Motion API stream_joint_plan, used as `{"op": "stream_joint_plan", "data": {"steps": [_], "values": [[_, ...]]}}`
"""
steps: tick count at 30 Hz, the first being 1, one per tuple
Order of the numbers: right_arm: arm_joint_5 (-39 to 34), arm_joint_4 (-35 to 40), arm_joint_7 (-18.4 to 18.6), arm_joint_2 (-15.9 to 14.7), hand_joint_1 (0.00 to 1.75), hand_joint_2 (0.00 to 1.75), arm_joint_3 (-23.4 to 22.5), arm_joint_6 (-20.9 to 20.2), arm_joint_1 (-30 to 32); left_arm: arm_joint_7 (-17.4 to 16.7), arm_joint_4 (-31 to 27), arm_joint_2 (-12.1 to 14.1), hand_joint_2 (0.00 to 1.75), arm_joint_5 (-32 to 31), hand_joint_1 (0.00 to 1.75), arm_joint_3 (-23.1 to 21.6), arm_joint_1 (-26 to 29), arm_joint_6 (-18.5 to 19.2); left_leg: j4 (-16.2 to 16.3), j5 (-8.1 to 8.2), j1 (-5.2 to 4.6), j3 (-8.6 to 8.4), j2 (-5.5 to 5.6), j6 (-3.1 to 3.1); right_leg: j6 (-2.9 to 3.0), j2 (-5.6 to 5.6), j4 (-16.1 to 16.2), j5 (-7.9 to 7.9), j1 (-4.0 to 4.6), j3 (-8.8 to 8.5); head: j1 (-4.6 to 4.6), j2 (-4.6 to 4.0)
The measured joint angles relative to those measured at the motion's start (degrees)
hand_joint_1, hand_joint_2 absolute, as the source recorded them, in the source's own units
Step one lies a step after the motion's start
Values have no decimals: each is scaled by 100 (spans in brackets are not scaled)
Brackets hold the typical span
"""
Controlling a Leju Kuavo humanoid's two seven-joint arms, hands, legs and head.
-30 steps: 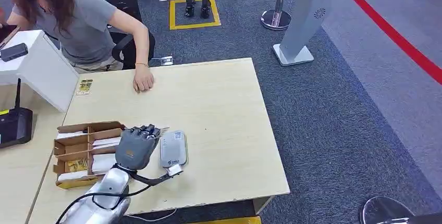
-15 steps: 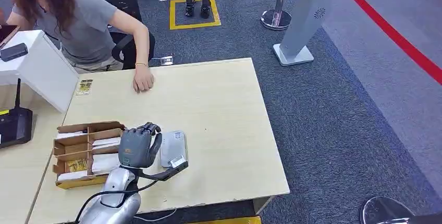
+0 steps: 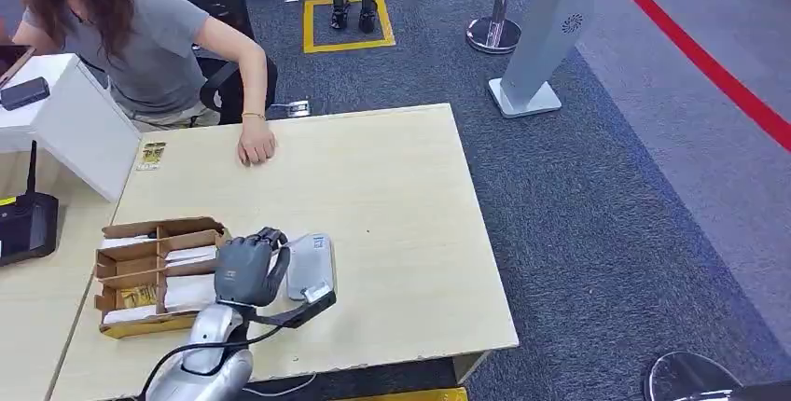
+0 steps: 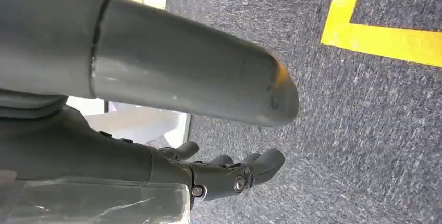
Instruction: Pass the card to the sensor for recognition and then transmit it.
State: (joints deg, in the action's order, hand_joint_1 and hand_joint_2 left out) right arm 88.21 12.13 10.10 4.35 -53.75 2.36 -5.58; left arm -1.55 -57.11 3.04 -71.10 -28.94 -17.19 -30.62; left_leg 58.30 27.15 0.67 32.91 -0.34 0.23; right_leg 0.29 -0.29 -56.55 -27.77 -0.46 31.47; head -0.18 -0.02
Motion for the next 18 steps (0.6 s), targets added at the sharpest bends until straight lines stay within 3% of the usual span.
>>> {"op": "stream_joint_plan", "data": {"steps": [18], "values": [[11, 0, 11, 0, 0, 0, 44, -66, -7, 48, 572, -151, 175, -225, 175, -41, -104, 371, 0, -1, 0, -3, 1, 0, 0, -2, 0, 1, 0, -5, 0, 0]]}}
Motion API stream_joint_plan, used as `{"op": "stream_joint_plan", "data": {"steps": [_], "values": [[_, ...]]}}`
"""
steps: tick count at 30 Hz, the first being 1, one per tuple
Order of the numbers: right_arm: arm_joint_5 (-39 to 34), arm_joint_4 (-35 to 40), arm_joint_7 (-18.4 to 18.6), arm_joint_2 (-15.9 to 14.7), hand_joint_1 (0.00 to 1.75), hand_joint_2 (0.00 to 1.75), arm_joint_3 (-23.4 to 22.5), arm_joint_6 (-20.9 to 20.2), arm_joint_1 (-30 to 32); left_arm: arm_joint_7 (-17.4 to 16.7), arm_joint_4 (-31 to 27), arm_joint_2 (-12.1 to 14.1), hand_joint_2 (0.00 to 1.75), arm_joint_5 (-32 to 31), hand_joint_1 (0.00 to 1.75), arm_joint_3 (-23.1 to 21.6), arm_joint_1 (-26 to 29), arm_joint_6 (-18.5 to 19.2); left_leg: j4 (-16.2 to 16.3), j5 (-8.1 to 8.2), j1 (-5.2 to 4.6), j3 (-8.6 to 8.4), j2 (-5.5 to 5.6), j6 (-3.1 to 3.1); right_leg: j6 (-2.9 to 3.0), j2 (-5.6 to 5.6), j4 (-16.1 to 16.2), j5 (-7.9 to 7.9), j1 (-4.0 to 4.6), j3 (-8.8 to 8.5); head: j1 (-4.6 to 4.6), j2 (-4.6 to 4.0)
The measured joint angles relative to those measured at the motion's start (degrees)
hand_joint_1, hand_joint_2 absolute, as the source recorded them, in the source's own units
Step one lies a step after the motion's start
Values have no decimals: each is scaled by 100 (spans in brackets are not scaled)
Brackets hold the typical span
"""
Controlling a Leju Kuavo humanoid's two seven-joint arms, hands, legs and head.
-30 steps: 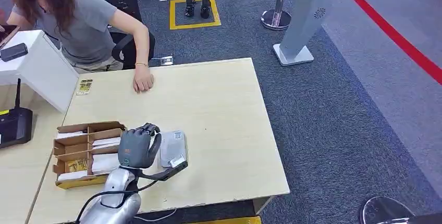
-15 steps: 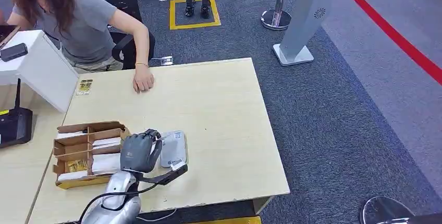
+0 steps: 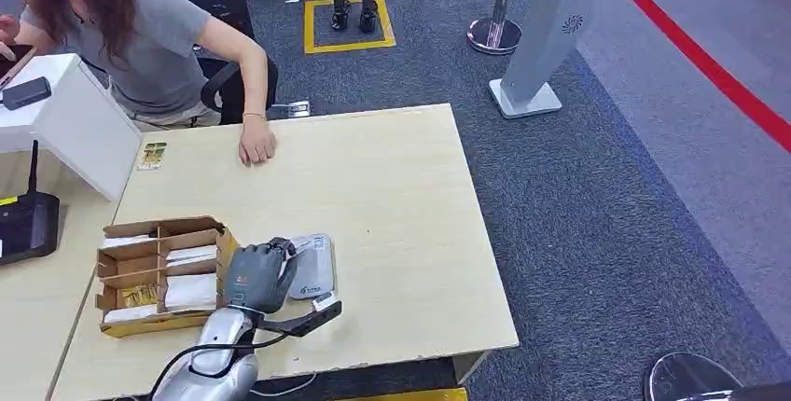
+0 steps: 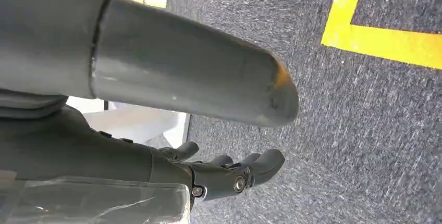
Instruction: Pass the card to the sensor for recognition and then transmit it.
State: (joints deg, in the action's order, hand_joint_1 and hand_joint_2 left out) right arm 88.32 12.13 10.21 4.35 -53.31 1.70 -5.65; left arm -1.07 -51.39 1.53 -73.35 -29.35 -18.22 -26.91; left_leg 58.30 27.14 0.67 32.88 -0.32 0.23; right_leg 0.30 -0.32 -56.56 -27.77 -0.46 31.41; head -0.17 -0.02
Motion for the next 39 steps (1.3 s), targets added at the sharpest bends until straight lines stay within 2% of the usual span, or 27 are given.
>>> {"op": "stream_joint_plan", "data": {"steps": [8, 11, 15, 19, 25, 28, 32, 37, 39], "values": [[7, 0, 2, 0, 0, 0, 70, -15, -20, 61, 125, -37, 175, 61, 175, -112, -23, 11, 0, 0, 0, 0, 0, 0, 0, -1, 0, 0, 0, -1, -2, 0], [-11, 0, 2, 0, 0, 0, 87, -4, -24, 20, 125, -35, 175, 92, 175, -112, -23, -153, 0, 0, 0, -1, 0, 0, 0, 0, 0, 0, 0, -1, 0, -2], [-54, 0, 2, 0, 0, 0, 90, 4, -23, -70, 81, -7, 175, 100, 175, -110, -6, -550, 0, 0, 1, 0, 0, 0, 0, 0, -2, 0, 0, 0, 0, 0], [-72, 0, 2, 0, 0, 0, 90, 22, -17, -107, -215, 111, 175, 102, 175, -37, 69, -887, 0, 0, 1, 1, -1, 0, 1, 1, -2, 0, 1, 1, -2, 0], [-90, 0, -13, 0, 0, 0, 90, 72, -4, -68, -855, 284, 175, 46, 175, 284, 217, -951, 0, 0, 1, 2, 0, 1, 1, 1, -3, 0, 2, 2, 0, 0], [-98, 0, -15, 0, 0, 0, 90, 72, 11, 105, -1531, 376, 175, -13, 175, 676, 382, -953, 0, 0, 2, 3, -1, 1, 1, 2, -3, 0, 2, 4, -2, -2], [-133, 0, -24, 0, 0, 0, 90, 70, 20, 455, -2068, 509, 175, 748, 175, 1167, 401, -953, -1, 0, 2, 2, -2, 1, 1, 2, -3, 0, 2, 4, 0, 0], [-149, 0, -35, 0, 0, 0, 90, 70, 29, 667, -2391, 592, 175, 1391, 175, 1528, 413, -953, -1, -3, 3, 3, 0, 4, 1, -1, -3, 0, 3, 3, 0, -2], [-160, 0, -41, 0, 0, 0, 90, 70, 32, 860, -2461, 601, 175, 2102, 175, 1620, 419, -929, -1, -3, 3, 4, 0, 4, 1, 0, -4, 0, 3, 3, -2, 0]]}}
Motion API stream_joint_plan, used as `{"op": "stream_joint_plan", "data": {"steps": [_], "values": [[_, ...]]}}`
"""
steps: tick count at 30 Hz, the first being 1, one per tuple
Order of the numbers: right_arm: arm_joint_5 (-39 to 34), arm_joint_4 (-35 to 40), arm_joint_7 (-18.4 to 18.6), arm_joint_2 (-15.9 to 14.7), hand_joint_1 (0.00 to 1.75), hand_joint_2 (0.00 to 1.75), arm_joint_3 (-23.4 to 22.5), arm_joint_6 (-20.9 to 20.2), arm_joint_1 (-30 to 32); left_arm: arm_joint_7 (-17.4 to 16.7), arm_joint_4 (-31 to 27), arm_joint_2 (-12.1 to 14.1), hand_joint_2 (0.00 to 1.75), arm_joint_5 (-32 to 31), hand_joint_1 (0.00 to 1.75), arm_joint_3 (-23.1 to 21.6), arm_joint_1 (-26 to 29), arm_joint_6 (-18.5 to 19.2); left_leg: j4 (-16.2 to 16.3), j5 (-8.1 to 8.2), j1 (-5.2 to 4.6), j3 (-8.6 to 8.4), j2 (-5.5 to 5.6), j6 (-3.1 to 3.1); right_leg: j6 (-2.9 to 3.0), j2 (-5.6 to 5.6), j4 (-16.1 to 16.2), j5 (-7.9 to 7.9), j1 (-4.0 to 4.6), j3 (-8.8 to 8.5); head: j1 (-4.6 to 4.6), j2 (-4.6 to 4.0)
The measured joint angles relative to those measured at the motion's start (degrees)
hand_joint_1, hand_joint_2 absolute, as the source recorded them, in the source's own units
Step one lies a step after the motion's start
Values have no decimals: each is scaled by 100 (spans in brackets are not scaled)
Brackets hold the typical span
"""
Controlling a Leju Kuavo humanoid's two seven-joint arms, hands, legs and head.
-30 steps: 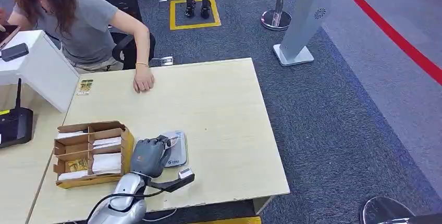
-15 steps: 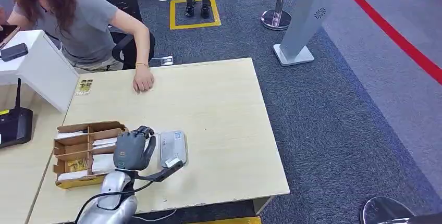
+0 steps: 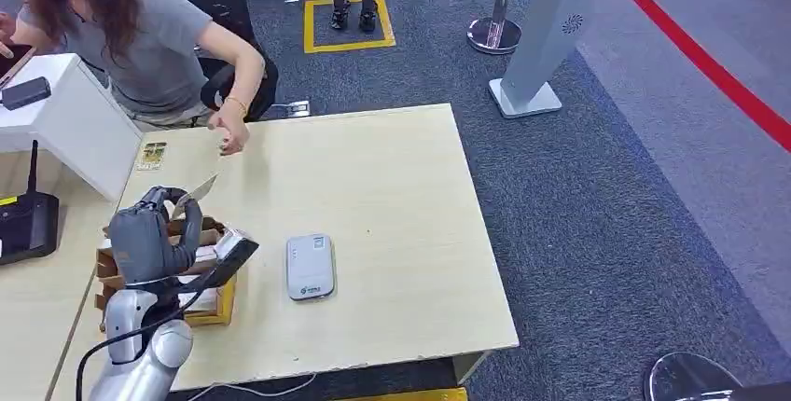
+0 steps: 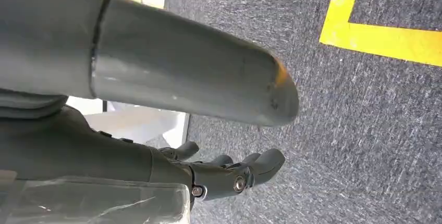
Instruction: Pass the card to the sensor for recognition and then transmit it.
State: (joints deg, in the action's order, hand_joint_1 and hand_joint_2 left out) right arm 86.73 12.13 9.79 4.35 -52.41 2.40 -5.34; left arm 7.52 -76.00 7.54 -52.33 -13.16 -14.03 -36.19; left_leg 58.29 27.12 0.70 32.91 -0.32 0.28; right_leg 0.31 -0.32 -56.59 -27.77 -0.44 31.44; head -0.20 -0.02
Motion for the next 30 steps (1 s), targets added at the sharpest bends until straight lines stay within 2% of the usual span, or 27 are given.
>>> {"op": "stream_joint_plan", "data": {"steps": [4, 7, 9, 12, 17, 30], "values": [[-33, 0, -7, 0, 0, 0, 0, 4, 16, 485, -52, 44, 175, 1665, 175, 385, 1, 274, 0, 0, 0, 0, -2, 0, 0, 2, 1, 0, 0, 3, 2, 0], [-33, 0, -7, 0, 0, 0, 0, 22, 13, 710, -44, 79, 175, 2716, 175, 770, -6, 838, 0, 0, 2, 0, -2, 0, 0, 2, 1, 0, 0, 4, 2, 0], [-33, 0, -7, 0, 0, 0, 0, 26, 17, 795, -9, 92, 175, 3085, 175, 1019, -11, 1084, 0, 0, 3, 0, -3, 0, 0, 5, 0, 0, 1, 6, 2, 0], [-35, 0, -7, 0, 0, 0, 0, 24, 15, 876, 57, 107, 175, 3357, 175, 1273, -30, 1304, 0, 0, 3, 0, -2, 1, 0, 4, 0, 0, 3, 5, 0, 0], [-50, 0, -9, 0, 0, 0, 0, 24, 16, 896, 120, 105, 175, 3495, 175, 1495, -41, 1438, 0, 0, 2, 0, -2, 0, 0, 5, 1, 0, 2, 5, 2, -2], [-50, -9, -7, 0, 0, 0, 0, 22, 45, 896, 129, 105, 175, 3530, 175, 1654, -41, 1467, 0, 0, 2, 0, -2, 0, 0, 4, 1, 0, 2, 5, 2, -2]]}}
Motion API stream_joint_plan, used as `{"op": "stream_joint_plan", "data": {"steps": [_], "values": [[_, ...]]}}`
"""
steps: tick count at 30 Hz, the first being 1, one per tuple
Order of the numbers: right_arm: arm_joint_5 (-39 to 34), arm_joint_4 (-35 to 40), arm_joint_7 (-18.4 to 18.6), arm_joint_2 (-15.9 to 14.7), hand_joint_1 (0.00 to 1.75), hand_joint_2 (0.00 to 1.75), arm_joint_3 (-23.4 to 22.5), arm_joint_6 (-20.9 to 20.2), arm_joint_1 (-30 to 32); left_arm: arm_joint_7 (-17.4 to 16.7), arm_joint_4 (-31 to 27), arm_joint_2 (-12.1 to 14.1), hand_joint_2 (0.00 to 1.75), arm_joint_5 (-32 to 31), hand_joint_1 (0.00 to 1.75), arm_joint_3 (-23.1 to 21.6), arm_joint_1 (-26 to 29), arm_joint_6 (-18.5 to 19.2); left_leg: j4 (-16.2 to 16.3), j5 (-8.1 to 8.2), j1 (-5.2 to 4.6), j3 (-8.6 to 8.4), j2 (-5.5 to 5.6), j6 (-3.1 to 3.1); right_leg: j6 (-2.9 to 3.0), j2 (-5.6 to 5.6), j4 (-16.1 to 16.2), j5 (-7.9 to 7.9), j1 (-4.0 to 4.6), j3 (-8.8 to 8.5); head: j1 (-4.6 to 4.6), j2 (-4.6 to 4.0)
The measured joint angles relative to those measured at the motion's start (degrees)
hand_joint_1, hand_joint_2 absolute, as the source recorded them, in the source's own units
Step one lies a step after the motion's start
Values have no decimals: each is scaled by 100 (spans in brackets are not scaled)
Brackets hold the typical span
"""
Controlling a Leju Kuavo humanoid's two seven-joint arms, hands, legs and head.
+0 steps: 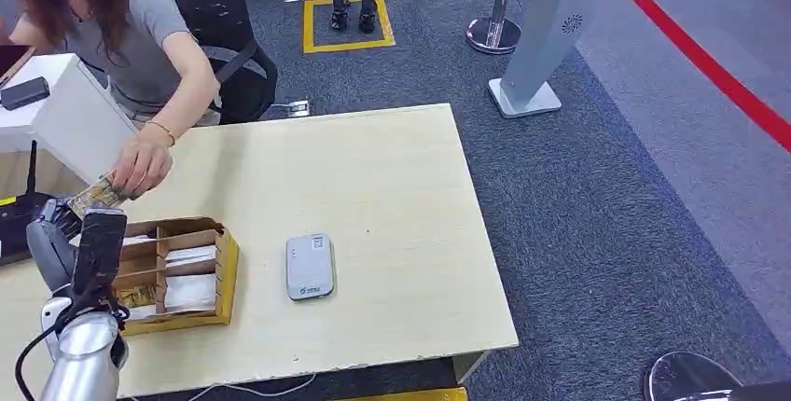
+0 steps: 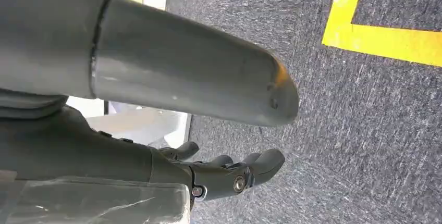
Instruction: Pass the card to the sensor for recognition and then transmit it.
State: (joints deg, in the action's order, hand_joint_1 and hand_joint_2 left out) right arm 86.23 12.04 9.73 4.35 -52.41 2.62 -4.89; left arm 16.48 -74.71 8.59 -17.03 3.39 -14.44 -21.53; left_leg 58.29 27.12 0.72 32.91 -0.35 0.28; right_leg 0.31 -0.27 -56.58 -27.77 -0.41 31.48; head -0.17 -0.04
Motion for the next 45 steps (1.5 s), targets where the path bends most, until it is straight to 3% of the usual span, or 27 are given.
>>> {"op": "stream_joint_plan", "data": {"steps": [13, 14, 15, 36, 42, 45], "values": [[0, -22, 0, 0, 0, 0, 0, -2, 1, 0, 2, 0, 175, -26, 175, 61, -10, -2, 0, 0, 0, 0, -1, 0, 0, 1, 0, 0, 0, 1, 0, 0], [0, -22, 0, 0, 0, 0, 0, -2, 1, 0, 2, 0, 175, -26, 152, 61, -10, -2, 0, 0, 0, 0, -1, 0, 0, 1, 0, 0, 0, 1, 0, 2], [0, -24, 0, 0, 0, 0, 0, -7, 1, 0, 2, 0, 175, -28, 0, 61, -10, -2, 0, 0, 0, 0, -2, 0, 0, 1, 0, 0, 0, 1, 0, 2], [-35, -24, 0, 0, 0, 0, 0, -20, 2, 103, -184, -142, 175, -164, 0, 66, 153, -72, 0, 0, 0, 0, -1, 0, 0, 1, 0, 0, 0, 1, -2, 2], [-50, -24, 0, -2, 0, 0, 0, -17, 4, 175, -615, -166, 175, -497, 0, -79, 284, -85, 0, 0, 0, 0, -1, 0, 0, 1, 1, 0, 0, 1, -2, 2], [-70, -22, 0, -4, 0, 0, 0, -17, 5, 42, -1087, -142, 175, -796, 0, -298, 359, -64, 0, 0, 0, 1, -1, 0, 0, 0, 1, 0, 0, 0, 0, 0]]}}
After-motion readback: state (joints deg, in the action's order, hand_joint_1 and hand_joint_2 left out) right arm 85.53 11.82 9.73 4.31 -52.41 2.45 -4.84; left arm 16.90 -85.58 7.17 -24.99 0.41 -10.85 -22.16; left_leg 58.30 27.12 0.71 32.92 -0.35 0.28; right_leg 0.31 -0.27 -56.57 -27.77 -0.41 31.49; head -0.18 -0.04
